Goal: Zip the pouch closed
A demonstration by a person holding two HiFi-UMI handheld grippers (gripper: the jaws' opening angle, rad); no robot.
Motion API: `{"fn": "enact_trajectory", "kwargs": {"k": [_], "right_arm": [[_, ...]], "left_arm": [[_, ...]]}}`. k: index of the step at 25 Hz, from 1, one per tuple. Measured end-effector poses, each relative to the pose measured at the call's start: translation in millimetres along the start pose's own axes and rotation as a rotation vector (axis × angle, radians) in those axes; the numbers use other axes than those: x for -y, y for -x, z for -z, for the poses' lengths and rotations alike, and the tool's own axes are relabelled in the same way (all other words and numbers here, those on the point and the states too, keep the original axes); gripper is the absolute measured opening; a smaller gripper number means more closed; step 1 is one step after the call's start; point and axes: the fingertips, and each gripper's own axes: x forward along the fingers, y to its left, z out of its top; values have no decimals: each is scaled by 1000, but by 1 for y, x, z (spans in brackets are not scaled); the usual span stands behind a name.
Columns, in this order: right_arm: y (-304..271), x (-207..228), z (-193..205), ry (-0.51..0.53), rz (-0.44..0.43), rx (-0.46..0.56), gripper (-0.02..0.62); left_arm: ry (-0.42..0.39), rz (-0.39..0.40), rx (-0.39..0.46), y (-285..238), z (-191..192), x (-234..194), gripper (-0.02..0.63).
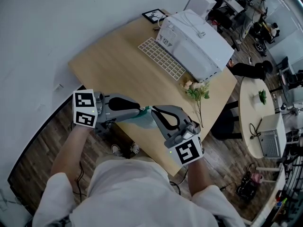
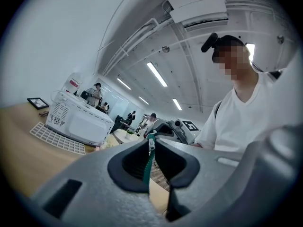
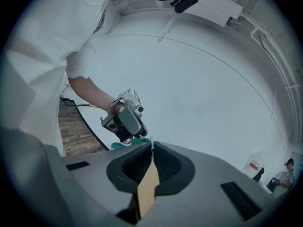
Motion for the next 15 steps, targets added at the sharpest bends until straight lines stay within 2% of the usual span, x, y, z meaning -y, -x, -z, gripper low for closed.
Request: {"fn": "enact_trajectory", "kwargs": {"k": [15], "right_arm": [[1,4,2,-33,10,22,15]], "left_arm": [[-17,-36,6,1,0,-2,49]]}}
